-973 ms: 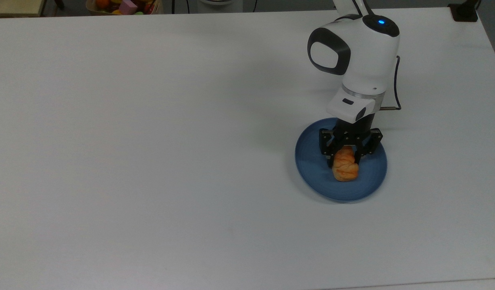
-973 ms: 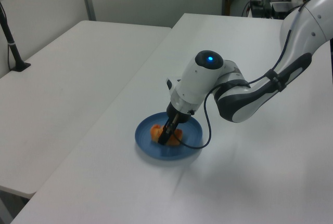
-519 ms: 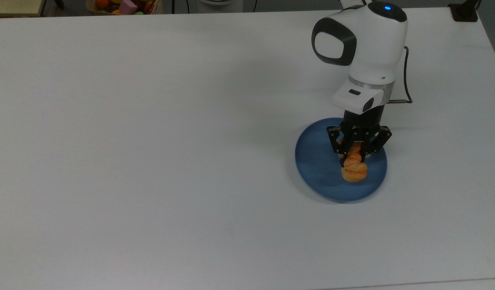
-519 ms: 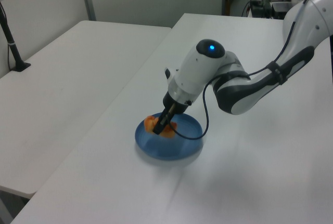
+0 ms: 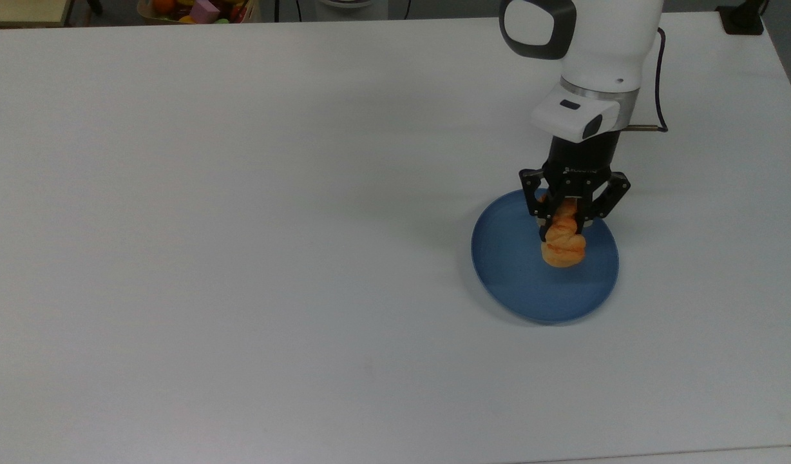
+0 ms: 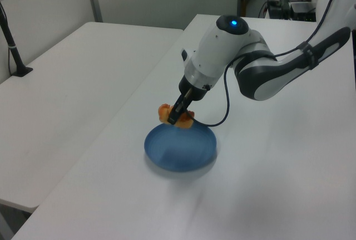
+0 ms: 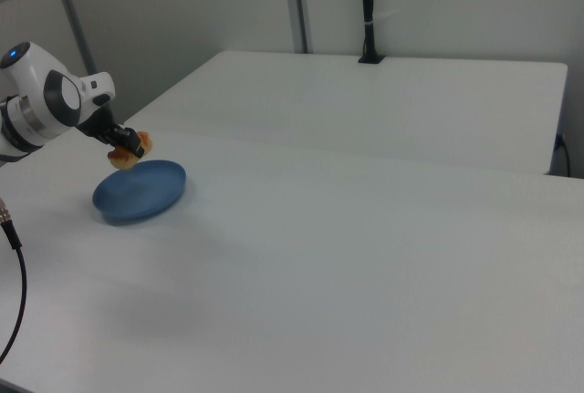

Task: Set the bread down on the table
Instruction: 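Lift the bread roll off the plate and carry it away from the plate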

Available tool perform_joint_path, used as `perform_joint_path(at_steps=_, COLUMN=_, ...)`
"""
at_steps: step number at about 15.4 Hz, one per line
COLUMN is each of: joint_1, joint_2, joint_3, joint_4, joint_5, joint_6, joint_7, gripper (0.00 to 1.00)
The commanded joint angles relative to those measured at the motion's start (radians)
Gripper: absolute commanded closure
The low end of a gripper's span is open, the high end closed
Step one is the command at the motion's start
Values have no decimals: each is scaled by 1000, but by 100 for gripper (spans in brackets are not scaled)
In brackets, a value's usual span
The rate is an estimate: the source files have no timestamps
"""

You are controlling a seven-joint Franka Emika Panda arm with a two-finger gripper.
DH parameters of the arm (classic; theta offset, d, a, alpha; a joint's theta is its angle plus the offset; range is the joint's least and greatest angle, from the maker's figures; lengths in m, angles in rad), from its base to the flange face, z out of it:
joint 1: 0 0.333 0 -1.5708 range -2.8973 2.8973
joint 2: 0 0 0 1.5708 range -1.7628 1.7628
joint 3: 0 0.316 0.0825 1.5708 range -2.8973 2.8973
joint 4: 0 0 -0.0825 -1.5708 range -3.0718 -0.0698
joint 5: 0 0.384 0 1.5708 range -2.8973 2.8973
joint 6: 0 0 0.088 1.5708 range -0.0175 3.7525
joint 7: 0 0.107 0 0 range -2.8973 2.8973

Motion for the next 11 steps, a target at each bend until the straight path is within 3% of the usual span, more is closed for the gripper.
perform_joint_path(at_steps=1, joint_1=-60, joint_2=-141, joint_3=35, joint_4=-168, joint_5=-22, joint_6=-22, joint_7=-68, gripper=59)
perform_joint_path(at_steps=4, joint_1=-239, joint_2=-245, joint_3=153, joint_4=-297, joint_5=-19, joint_6=-20, joint_7=-143, gripper=59)
perform_joint_path(at_steps=9, joint_1=-388, joint_2=-423, joint_3=180, joint_4=-535, joint_5=4, joint_6=-11, joint_7=-266, gripper=59)
perform_joint_path(at_steps=11, joint_1=-424, joint_2=-465, joint_3=180, joint_4=-579, joint_5=69, joint_6=-23, joint_7=-353, gripper=59)
